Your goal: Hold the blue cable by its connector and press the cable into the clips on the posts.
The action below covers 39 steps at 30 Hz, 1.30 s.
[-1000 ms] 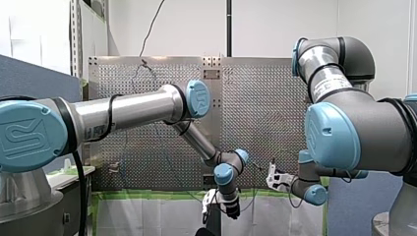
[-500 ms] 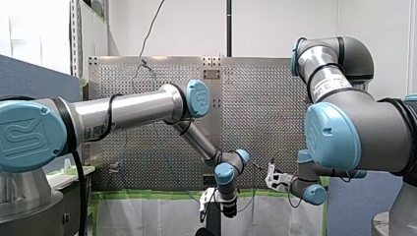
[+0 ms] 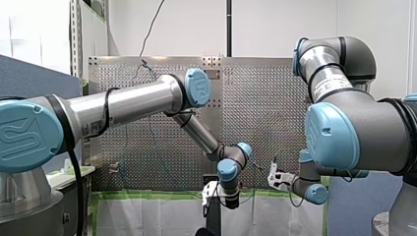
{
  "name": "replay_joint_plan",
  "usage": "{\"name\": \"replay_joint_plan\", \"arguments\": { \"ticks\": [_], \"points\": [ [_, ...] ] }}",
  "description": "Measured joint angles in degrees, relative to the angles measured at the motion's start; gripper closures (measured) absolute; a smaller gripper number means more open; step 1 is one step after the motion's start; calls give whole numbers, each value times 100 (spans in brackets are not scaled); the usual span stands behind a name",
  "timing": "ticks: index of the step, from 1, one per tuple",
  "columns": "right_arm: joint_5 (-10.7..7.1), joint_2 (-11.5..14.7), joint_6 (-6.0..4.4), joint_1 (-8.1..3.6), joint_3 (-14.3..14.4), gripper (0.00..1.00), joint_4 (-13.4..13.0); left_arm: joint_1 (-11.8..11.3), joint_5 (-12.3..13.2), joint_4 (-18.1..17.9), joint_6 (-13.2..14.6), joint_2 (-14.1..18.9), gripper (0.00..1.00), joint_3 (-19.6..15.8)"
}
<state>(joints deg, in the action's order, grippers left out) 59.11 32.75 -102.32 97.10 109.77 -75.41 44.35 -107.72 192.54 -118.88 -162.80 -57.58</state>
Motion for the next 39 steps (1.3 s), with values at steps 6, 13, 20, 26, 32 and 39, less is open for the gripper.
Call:
{"name": "replay_joint_plan", "arguments": {
  "ticks": [6,13,20,26,32,39],
  "points": [
    [36,-1,-120,-80,-89,100,105,85,-281,-294,10,296,100,-295],
    [96,-2,-297,-168,-277,100,201,256,-576,-654,72,656,100,-655],
    [142,-2,-316,-255,-478,100,446,426,-849,-990,140,991,100,-991],
    [145,-1,-317,-312,-617,100,608,489,-1009,-1270,151,1270,100,-1249],
    [145,-3,-317,-364,-783,100,761,493,-1050,-1564,175,1436,100,-1311],
    [136,-5,-363,-442,-916,100,832,429,-1038,-1894,201,1430,100,-1314]
  ]
}}
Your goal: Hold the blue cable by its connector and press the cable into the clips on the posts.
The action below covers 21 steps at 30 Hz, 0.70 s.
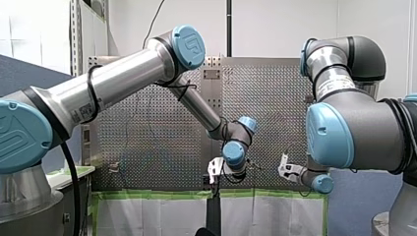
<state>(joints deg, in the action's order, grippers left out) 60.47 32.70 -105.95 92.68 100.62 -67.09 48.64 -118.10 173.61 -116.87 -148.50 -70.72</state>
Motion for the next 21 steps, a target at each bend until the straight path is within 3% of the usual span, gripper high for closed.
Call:
{"name": "replay_joint_plan", "arguments": {
  "ticks": [4,14,21],
  "points": [
    [-52,1,-123,-67,-13,100,-117,-62,58,-194,10,-10,100,-1],
    [-130,1,-621,-226,8,100,-606,-238,330,-703,16,-166,100,108],
    [-114,-1,-709,-356,46,100,-693,-250,510,-1056,-45,-503,100,427]
  ]
}}
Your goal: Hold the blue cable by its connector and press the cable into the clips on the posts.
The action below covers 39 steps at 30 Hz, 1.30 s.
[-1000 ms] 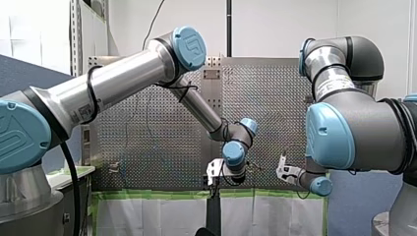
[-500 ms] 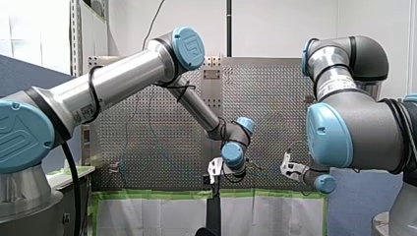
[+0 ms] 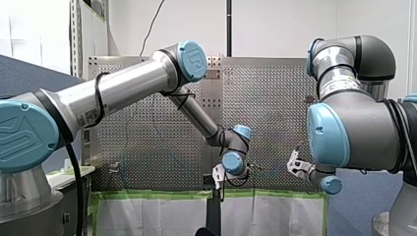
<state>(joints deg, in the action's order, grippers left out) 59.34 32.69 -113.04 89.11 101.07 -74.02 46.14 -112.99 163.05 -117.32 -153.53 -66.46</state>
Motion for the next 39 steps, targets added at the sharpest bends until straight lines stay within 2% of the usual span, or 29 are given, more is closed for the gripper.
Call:
{"name": "replay_joint_plan", "arguments": {
  "ticks": [6,10,18,28,39],
  "points": [
    [133,-2,-15,-86,-5,100,2,9,60,-286,-70,-141,100,189],
    [157,-3,-17,-105,-23,100,4,-5,57,-507,-84,-154,100,232],
    [177,-10,-21,-73,-61,100,1,-94,68,-902,-124,-179,100,252],
    [183,-25,-59,1,-116,100,-1,-279,281,-1382,-116,-383,100,394],
    [192,-69,-66,66,-216,100,41,-390,332,-1814,-102,-423,100,426]
  ]
}}
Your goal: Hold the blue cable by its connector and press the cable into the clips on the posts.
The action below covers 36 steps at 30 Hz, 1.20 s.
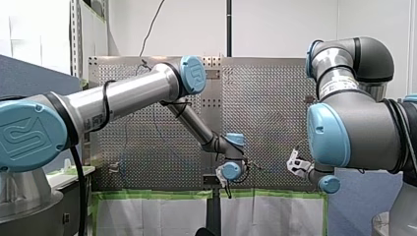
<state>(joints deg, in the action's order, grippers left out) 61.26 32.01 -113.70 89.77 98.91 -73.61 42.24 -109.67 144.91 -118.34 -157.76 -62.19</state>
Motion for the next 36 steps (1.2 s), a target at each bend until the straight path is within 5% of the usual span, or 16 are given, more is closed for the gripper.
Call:
{"name": "replay_joint_plan", "arguments": {
  "ticks": [10,25,31,36],
  "points": [
    [112,-18,8,45,-56,100,-10,-31,101,16,112,-87,100,39],
    [164,-30,10,106,-111,100,0,-52,253,597,265,-433,100,617],
    [332,-31,83,94,-112,100,36,17,164,852,532,-362,100,501],
    [555,-30,257,34,-113,100,187,40,153,742,776,-153,100,272]
  ]
}}
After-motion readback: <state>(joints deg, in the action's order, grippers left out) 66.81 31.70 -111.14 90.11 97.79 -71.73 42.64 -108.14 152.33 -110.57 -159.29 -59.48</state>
